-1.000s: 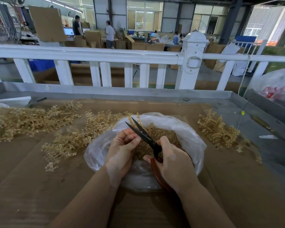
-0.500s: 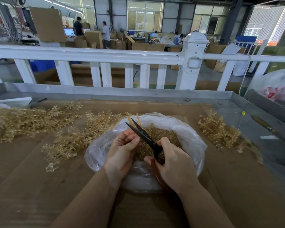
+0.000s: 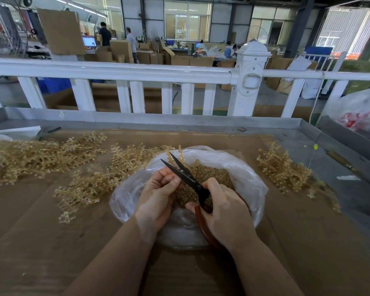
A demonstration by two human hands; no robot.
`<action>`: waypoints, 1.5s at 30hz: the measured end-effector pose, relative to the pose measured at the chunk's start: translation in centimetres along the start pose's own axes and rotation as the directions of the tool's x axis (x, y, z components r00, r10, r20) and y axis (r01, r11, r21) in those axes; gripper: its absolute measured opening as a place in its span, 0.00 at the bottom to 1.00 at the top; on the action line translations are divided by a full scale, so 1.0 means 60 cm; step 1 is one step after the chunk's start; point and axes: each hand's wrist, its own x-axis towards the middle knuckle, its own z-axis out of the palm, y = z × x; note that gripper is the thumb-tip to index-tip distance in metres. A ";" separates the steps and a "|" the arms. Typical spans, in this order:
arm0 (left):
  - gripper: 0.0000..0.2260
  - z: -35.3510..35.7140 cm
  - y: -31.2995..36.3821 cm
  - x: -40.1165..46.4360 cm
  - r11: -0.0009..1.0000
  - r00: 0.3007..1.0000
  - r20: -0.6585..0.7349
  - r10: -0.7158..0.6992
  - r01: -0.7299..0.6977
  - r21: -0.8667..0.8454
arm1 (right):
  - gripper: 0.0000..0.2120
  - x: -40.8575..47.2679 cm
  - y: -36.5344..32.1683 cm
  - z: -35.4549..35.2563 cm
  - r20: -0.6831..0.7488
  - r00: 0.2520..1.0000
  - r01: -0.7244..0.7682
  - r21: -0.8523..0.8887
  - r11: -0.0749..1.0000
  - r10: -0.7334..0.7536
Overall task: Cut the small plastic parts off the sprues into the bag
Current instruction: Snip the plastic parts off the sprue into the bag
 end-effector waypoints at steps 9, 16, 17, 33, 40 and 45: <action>0.11 0.004 0.002 0.000 1.000 1.000 -0.010 -0.020 0.020 0.010 | 0.20 0.003 0.003 -0.004 0.024 1.000 0.015 0.032 0.999 -0.015; 0.10 0.004 0.003 -0.001 0.999 0.999 0.005 -0.053 0.053 0.008 | 0.20 0.001 0.002 -0.005 0.000 1.000 0.013 0.023 1.000 -0.013; 0.09 0.003 0.004 0.000 0.998 0.998 0.016 -0.068 0.069 -0.014 | 0.20 0.001 0.002 -0.004 0.000 1.000 0.011 0.010 1.000 -0.011; 0.07 -0.007 0.003 0.011 0.982 0.987 -0.024 -0.157 0.153 -0.109 | 0.22 0.000 0.011 0.005 -0.013 0.998 -0.068 -0.089 0.994 0.067; 0.02 0.000 0.005 0.012 0.985 0.979 -0.111 -0.169 0.163 -0.064 | 0.20 -0.001 0.010 0.001 -0.009 0.999 -0.051 -0.085 0.995 0.051; 0.05 0.000 0.007 0.010 0.985 0.978 -0.134 -0.161 0.149 -0.089 | 0.18 -0.001 0.010 0.000 -0.071 0.995 -0.073 -0.012 0.997 0.072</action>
